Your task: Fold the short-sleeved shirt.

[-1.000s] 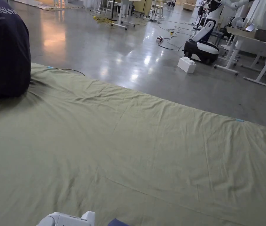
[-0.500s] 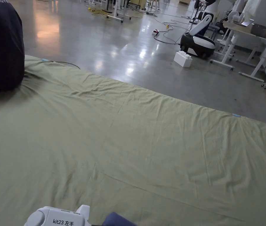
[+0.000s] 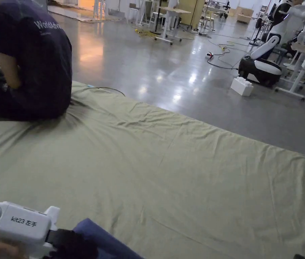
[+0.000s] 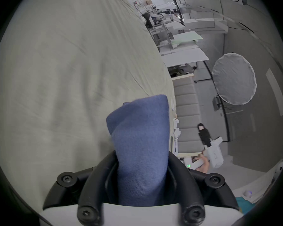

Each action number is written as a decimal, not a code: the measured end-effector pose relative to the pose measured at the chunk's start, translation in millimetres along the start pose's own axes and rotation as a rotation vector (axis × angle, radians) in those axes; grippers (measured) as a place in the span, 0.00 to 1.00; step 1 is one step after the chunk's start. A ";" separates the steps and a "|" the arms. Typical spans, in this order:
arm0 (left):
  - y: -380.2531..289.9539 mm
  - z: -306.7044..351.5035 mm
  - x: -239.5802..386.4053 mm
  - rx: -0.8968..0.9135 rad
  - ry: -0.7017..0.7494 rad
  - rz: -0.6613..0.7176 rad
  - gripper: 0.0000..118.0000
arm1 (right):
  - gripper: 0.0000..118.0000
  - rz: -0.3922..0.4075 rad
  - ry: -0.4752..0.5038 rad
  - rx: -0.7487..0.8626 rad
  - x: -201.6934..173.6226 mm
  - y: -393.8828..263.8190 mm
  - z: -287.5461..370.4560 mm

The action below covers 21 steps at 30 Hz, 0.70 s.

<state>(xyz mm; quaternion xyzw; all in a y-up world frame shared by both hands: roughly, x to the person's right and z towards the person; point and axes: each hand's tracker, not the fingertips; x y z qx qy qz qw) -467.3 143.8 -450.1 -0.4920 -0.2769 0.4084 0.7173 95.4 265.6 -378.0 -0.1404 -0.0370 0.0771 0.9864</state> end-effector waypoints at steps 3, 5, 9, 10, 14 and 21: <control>22.3 49.2 -15.8 0.040 0.051 -0.001 0.21 | 0.01 0.004 -0.022 0.049 13.0 26.5 1.6; 32.9 77.2 -24.6 0.068 0.090 0.021 0.21 | 0.01 -0.004 -0.034 0.065 19.4 37.3 2.9; 47.7 130.1 -32.9 0.109 0.228 0.015 0.21 | 0.01 -0.059 -0.046 0.058 28.3 43.5 4.1; 50.6 141.5 -34.7 0.115 0.265 0.021 0.21 | 0.01 -0.047 -0.048 0.065 27.1 43.4 4.6; 63.3 181.0 -45.4 0.138 0.367 0.034 0.21 | 0.01 -0.043 -0.050 0.047 23.3 36.5 7.1; 55.8 193.7 -40.6 0.122 0.539 0.050 0.27 | 0.01 -0.043 -0.031 0.012 14.6 22.3 8.5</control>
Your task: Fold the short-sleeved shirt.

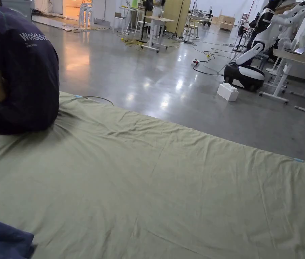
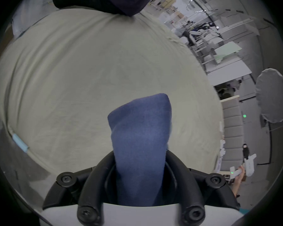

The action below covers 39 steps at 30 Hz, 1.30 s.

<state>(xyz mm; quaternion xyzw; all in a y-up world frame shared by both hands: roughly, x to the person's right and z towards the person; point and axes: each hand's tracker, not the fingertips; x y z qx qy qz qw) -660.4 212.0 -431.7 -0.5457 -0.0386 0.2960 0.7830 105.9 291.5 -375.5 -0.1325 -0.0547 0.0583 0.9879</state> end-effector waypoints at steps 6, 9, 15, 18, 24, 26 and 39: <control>2.2 -9.9 -13.5 0.100 0.325 -0.159 0.57 | 0.01 0.007 0.020 -0.025 -0.5 -9.3 3.3; 2.9 -9.5 -15.2 0.107 0.435 -0.172 0.57 | 0.01 0.012 0.018 -0.030 2.0 -14.4 7.9; -21.3 2.0 23.7 0.277 0.699 -0.318 0.57 | 0.01 0.012 0.017 -0.034 6.8 -26.0 12.4; -36.3 -7.9 48.9 0.419 0.693 -0.405 0.57 | 0.01 0.012 0.008 -0.020 6.5 -31.6 12.1; -96.6 -59.4 129.0 0.666 0.514 -0.607 0.57 | 0.01 -0.012 0.002 -0.018 -0.1 -43.5 7.2; -116.8 -79.7 157.7 0.714 0.422 -0.661 0.57 | 0.01 -0.003 0.000 -0.012 -3.2 -47.1 6.1; -195.3 -134.9 332.1 0.997 0.146 -0.616 0.33 | 0.01 0.002 -0.037 0.067 -5.0 -46.8 9.8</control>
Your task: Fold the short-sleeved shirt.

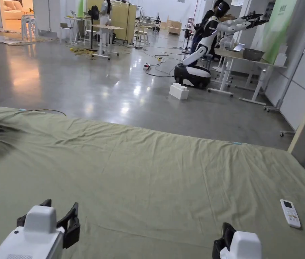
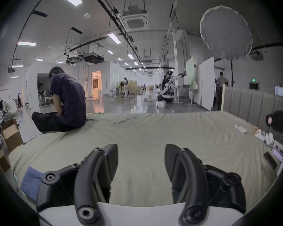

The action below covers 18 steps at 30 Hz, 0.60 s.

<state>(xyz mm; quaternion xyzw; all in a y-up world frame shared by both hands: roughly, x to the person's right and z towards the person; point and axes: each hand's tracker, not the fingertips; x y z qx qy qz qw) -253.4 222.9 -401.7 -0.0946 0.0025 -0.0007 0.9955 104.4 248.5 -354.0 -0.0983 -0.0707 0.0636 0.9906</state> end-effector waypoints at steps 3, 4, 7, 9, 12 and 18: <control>12.6 1.6 24.7 0.011 -0.006 -0.015 0.11 | 0.01 -0.019 -0.005 0.015 1.1 5.1 -2.7; 14.9 1.5 29.0 0.016 -0.001 -0.032 0.10 | 0.01 -0.025 -0.005 0.019 1.5 6.0 -3.4; 18.2 4.6 40.9 0.017 0.000 -0.033 0.05 | 0.01 -0.024 -0.009 0.026 3.1 6.0 -7.0; 16.6 6.6 45.2 0.014 -0.010 -0.025 0.04 | 0.01 -0.026 -0.004 0.029 4.3 6.0 -7.6; 17.6 10.9 45.4 0.003 0.000 -0.003 0.03 | 0.01 -0.023 -0.001 0.031 5.5 6.3 -6.8; 20.5 15.9 47.4 0.026 0.005 -0.004 0.00 | 0.01 -0.048 0.001 0.031 10.5 5.8 -6.1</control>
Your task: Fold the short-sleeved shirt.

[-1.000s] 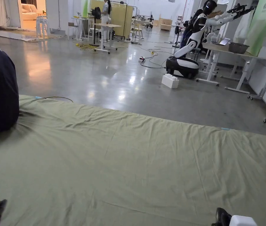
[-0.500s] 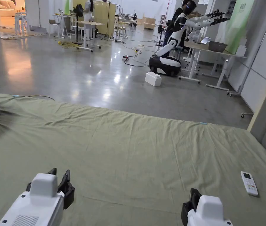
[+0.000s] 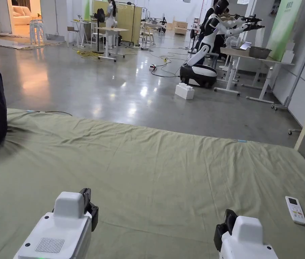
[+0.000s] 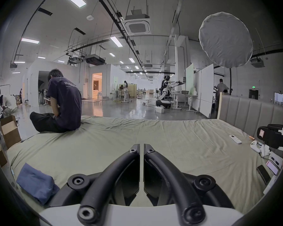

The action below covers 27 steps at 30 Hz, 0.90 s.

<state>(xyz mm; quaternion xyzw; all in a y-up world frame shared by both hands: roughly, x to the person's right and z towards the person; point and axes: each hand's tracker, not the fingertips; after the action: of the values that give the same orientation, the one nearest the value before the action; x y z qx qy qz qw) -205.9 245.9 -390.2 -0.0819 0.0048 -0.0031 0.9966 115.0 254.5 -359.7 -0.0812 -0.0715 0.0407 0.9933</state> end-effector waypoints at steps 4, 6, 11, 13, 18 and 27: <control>3.0 0.3 1.5 0.014 0.007 0.016 0.00 | 0.01 0.000 0.006 0.005 0.3 0.4 0.0; 3.2 -0.9 2.2 0.016 0.009 0.014 0.00 | 0.01 0.002 0.009 0.005 0.1 0.7 -0.1; 1.8 -3.3 3.9 0.015 0.011 0.013 0.00 | 0.01 0.010 0.012 0.005 0.2 1.7 -0.1; 0.8 -4.4 1.9 0.005 0.011 0.023 0.00 | 0.01 0.014 0.015 0.006 0.3 1.8 -0.6; -1.2 -4.8 -0.6 -0.003 0.013 0.031 0.00 | 0.01 0.014 0.014 0.002 -0.3 0.7 -2.0; 0.8 -4.1 -3.6 0.004 0.011 0.005 0.03 | 0.09 0.015 0.007 -0.008 -1.1 -2.6 -1.5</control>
<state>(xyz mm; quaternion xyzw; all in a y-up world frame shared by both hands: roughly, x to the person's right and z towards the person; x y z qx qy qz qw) -209.6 246.1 -394.4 -0.0799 0.0106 -0.0012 0.9968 114.3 251.6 -360.9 -0.0860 -0.0675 0.0474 0.9929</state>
